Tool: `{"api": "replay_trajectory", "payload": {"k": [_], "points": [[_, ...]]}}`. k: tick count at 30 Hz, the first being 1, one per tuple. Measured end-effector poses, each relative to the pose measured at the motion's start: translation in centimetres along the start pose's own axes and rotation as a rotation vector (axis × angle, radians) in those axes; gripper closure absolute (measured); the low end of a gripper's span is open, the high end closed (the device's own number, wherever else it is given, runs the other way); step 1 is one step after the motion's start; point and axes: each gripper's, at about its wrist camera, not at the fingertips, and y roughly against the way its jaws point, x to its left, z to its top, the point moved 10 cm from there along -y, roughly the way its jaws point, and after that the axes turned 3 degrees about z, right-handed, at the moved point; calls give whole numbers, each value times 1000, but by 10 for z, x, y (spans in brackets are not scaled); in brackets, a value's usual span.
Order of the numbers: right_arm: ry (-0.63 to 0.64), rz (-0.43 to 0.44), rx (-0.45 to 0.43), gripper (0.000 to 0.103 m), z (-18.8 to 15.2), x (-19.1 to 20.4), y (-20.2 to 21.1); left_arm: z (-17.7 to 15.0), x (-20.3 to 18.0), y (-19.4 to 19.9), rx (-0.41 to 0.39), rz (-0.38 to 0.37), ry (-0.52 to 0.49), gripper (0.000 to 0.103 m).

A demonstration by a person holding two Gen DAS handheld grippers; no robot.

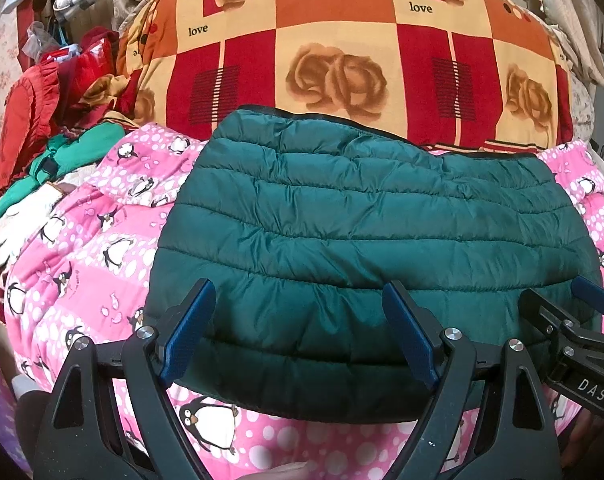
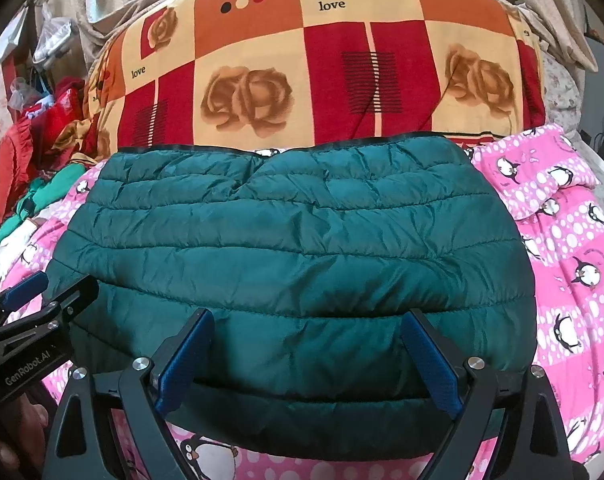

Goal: Fold large clothes

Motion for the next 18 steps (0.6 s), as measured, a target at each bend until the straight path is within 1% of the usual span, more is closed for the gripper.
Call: {"api": "replay_trajectory", "payload": {"k": [18], "points": [[-7,10,2,10,2,-1,-4,-1,1,-7,18,-4,8,18]]}}
